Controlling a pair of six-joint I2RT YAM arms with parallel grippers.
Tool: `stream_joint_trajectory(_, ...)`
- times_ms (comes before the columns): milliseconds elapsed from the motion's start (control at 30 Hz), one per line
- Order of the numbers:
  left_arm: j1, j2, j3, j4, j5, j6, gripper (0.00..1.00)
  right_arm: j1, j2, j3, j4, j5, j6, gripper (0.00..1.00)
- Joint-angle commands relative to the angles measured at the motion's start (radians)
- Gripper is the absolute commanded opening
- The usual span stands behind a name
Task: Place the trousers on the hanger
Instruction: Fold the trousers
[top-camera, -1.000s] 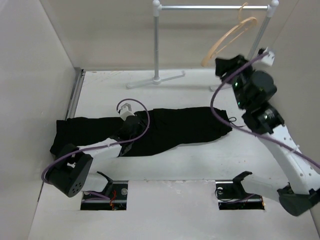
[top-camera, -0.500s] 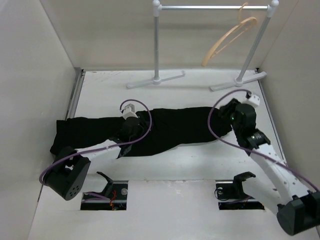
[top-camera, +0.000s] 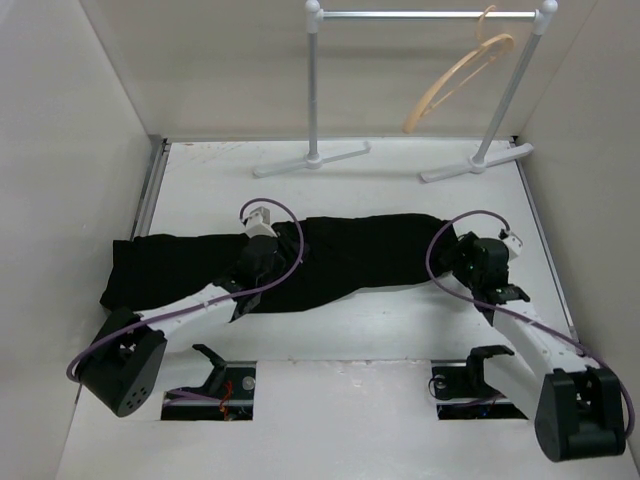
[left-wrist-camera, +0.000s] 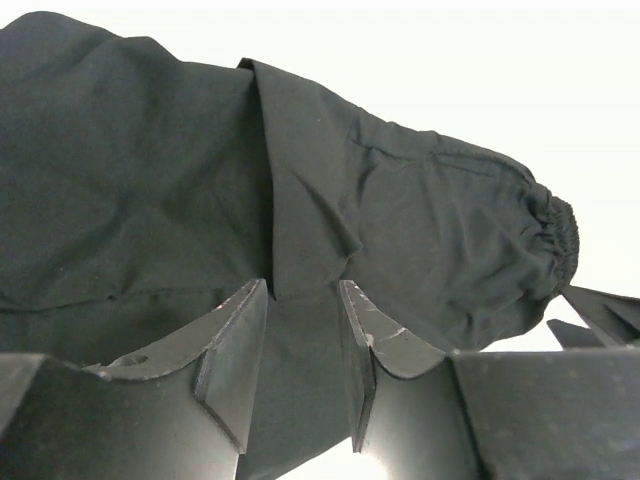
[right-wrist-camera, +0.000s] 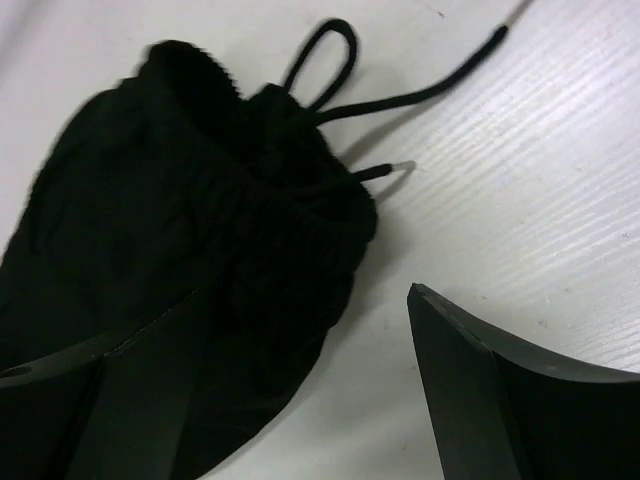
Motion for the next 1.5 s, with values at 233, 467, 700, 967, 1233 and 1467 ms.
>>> stream_joint_trajectory(233, -0.005, -0.043, 0.019, -0.023, -0.008, 0.013, 0.32, -0.083, 0.297, -0.013, 0.414, -0.107, 0.071, 0.76)
stream_joint_trajectory(467, -0.016, -0.049, 0.032, -0.055, -0.03, 0.016, 0.32, -0.08, 0.279, -0.053, 0.547, 0.055, 0.125, 0.18)
stream_joint_trajectory(700, -0.034, -0.066, 0.08, -0.102, -0.042, 0.017, 0.32, -0.077, -0.277, 0.059, 0.032, 0.39, 0.079, 0.09)
stream_joint_trajectory(967, -0.037, -0.159, 0.166, -0.228, -0.042, 0.017, 0.32, 0.016, -0.432, 0.376, -0.078, 0.378, -0.176, 0.09)
stream_joint_trajectory(1233, 0.289, -0.492, 0.183, -0.533, -0.012, 0.047, 0.41, 0.552, -0.144, 0.607, -0.006, 0.468, -0.285, 0.09)
stream_joint_trajectory(1467, 0.541, -0.621, 0.143, -0.587, 0.105, 0.018, 0.48, 0.894, 0.33, 0.797, 0.122, 0.634, -0.303, 0.09)
